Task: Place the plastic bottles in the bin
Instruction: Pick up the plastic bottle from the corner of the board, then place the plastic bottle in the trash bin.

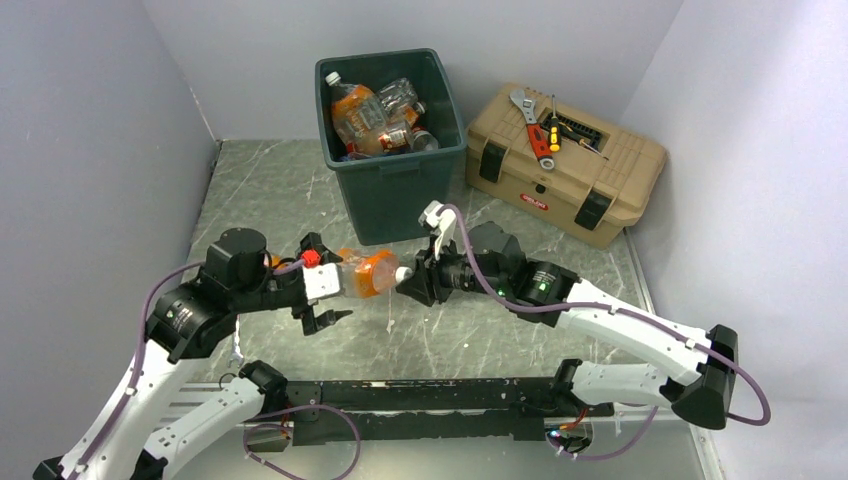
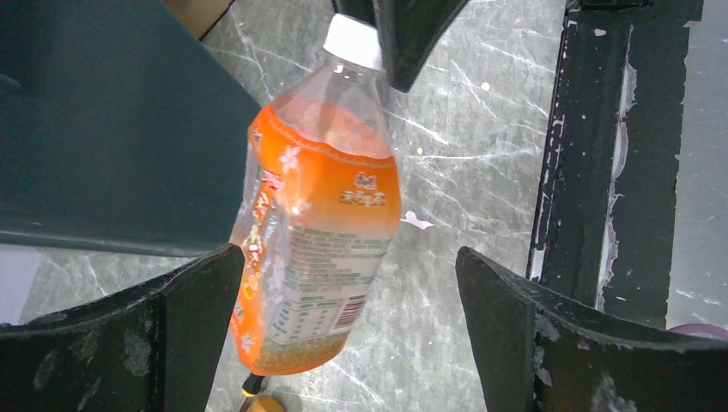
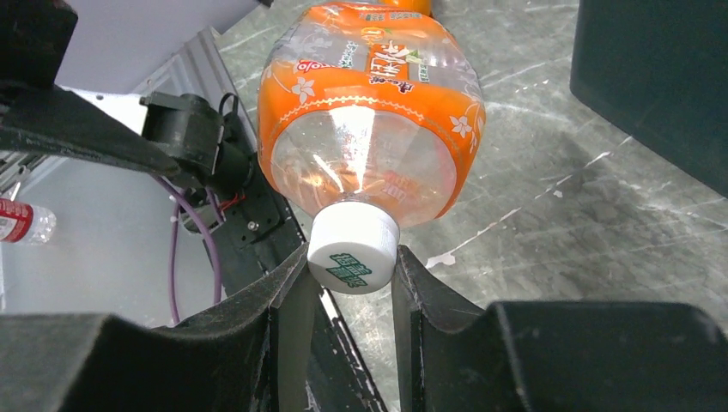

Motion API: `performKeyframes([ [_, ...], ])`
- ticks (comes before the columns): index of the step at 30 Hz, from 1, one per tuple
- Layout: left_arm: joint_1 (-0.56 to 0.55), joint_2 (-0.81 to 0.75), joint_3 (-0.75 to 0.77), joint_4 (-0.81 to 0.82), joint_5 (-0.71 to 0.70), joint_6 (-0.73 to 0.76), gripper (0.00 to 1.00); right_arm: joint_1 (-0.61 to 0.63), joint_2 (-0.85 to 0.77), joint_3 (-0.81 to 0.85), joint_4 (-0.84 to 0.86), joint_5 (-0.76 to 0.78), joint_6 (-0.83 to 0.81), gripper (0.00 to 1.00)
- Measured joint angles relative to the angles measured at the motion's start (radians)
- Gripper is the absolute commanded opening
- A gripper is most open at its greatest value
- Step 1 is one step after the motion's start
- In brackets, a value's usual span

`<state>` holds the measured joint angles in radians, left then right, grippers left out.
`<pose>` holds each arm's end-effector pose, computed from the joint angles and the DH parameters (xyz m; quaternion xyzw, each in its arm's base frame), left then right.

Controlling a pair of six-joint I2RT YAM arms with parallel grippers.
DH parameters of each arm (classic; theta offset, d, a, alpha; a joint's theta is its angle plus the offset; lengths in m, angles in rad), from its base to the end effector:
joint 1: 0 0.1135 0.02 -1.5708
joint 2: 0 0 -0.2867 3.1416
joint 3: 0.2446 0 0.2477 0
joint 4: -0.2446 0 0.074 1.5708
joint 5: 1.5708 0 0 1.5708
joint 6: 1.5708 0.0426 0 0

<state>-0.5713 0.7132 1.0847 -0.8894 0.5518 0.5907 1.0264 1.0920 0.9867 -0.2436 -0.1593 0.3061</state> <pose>0.0730 -0.0735 0.3896 0.5710 0.6203 -0.2308 0.4857 0.1197 0.2108 0.3627 -0.3305 0.7480 0.4046 0.4093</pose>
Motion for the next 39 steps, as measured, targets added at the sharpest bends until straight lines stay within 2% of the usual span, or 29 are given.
performKeyframes([
  [15,-0.024,0.060,-0.002,0.011,-0.124,0.027,0.99,-0.038,0.034,0.109,-0.042,-0.108,-0.003,0.00],
  [17,-0.024,0.067,-0.002,0.020,-0.132,0.026,0.91,-0.038,0.034,0.112,-0.048,-0.117,-0.003,0.00],
  [23,-0.029,0.101,-0.001,0.042,-0.151,0.008,0.38,-0.047,0.032,0.114,-0.048,-0.124,0.000,0.00],
  [24,-0.032,0.106,0.002,0.038,-0.143,0.009,0.34,-0.051,0.031,0.114,-0.046,-0.115,0.000,0.14],
  [26,-0.039,0.118,0.018,0.029,-0.137,0.001,0.34,-0.055,0.022,0.114,-0.047,-0.110,0.000,0.54],
  [27,-0.039,0.124,0.033,0.023,-0.131,-0.001,0.33,-0.055,0.016,0.116,-0.048,-0.108,0.000,0.66],
  [28,-0.039,0.128,0.045,0.023,-0.131,-0.008,0.31,-0.055,0.008,0.122,-0.053,-0.112,0.001,0.89],
  [29,-0.039,0.129,0.063,0.024,-0.138,-0.011,0.28,-0.052,-0.001,0.129,-0.061,-0.120,0.003,0.99],
  [34,-0.031,0.111,0.200,0.083,-0.132,-0.053,0.19,-0.039,-0.109,0.136,-0.108,-0.142,-0.008,1.00],
  [39,-0.031,0.070,0.261,0.314,-0.129,-0.142,0.21,-0.039,-0.330,0.053,-0.084,-0.125,-0.024,1.00],
])
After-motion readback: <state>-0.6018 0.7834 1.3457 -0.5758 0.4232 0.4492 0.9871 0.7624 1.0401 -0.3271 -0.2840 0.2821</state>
